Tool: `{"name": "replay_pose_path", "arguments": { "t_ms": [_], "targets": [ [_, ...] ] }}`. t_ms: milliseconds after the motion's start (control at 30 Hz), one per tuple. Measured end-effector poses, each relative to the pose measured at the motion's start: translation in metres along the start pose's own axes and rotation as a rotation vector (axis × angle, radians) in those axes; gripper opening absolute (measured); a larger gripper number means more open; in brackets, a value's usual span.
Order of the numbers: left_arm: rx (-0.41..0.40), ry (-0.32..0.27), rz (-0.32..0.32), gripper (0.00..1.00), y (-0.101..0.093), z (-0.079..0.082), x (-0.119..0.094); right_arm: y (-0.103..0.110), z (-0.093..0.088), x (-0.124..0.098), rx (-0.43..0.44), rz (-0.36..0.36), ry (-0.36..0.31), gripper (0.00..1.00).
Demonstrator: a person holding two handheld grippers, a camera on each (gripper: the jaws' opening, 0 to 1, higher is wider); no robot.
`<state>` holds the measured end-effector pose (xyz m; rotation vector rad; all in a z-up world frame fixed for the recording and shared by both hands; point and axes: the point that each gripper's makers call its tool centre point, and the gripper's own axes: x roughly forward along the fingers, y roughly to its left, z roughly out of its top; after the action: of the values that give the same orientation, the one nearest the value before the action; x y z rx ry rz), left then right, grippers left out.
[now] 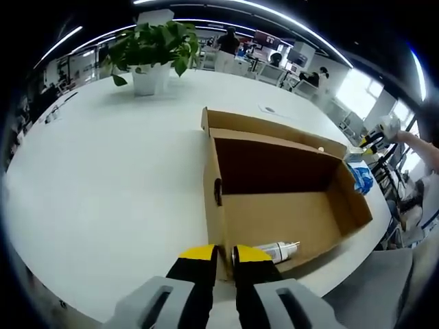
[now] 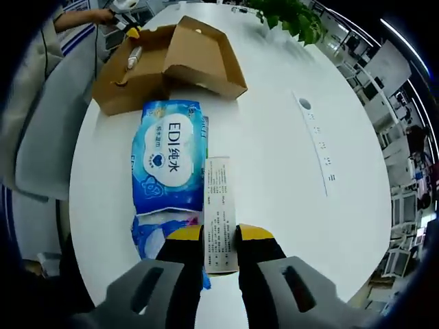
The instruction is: Operate the shoe box by opening the lid, removing the specified soft item, and placing it in the target area until the item is outside and the box remains undamaged.
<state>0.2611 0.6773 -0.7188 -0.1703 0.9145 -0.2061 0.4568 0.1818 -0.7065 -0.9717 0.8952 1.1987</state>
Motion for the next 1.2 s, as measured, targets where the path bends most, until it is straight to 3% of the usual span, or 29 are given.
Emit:
{"name": "replay_pose_path", "arguments": {
  "t_ms": [400,933,1200],
  "targets": [
    [-0.005,0.013,0.002,0.09,0.0,0.0,0.002,0.002,-0.023,0.008,-0.003,0.011,0.048,0.16],
    [-0.001,0.019,0.002,0.09,0.001,-0.001,0.002,0.007,-0.055,0.012,-0.079,0.03,0.156,0.16],
    [-0.002,0.018,0.001,0.09,0.001,-0.001,0.002,0.007,-0.06,0.013,-0.106,0.026,0.178,0.16]
  ]
}}
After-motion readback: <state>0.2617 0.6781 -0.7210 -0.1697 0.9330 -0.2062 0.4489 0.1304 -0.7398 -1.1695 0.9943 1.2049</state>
